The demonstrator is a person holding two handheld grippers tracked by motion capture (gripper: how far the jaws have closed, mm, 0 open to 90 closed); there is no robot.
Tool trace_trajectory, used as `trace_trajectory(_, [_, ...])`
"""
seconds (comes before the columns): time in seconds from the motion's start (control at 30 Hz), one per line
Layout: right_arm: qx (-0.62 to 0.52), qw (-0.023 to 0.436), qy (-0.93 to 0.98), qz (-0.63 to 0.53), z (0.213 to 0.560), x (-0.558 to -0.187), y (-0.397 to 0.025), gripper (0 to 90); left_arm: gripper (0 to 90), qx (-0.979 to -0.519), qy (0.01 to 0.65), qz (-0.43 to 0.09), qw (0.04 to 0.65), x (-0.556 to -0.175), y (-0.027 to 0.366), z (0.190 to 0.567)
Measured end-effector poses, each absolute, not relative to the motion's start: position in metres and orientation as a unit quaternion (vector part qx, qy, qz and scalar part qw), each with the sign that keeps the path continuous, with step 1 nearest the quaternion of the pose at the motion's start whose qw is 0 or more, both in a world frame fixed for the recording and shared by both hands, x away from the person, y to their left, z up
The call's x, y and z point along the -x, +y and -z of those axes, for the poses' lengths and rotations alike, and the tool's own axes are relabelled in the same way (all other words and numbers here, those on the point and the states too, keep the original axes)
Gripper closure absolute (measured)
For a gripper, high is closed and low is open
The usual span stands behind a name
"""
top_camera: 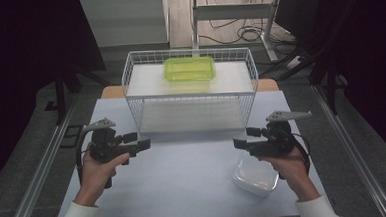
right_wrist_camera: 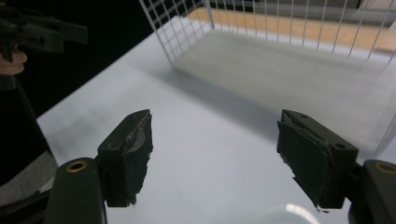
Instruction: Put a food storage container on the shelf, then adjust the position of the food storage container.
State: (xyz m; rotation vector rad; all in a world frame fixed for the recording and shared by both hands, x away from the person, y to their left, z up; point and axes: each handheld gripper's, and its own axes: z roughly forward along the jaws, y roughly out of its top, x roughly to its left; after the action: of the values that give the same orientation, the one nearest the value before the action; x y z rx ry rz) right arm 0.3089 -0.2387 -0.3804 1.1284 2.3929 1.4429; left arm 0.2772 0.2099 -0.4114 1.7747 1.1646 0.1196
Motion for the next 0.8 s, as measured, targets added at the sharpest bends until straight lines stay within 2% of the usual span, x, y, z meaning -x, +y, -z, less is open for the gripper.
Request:
trace_trajectory(0.33, [-0.389, 0.051, 0.814, -0.427, 0.42, -0.281, -0.248, 28.5, 31.6, -0.739, 0.509, -0.051, 0.438, -0.246, 0.21, 0.452])
trace_trajectory(0.8, [-0.392, 0.051, 0.82, -0.415, 0.43, -0.277, -0.24, 29.5, 31.0, -0.747, 0.502, -0.051, 0.434, -0.247, 0.209, 0.454])
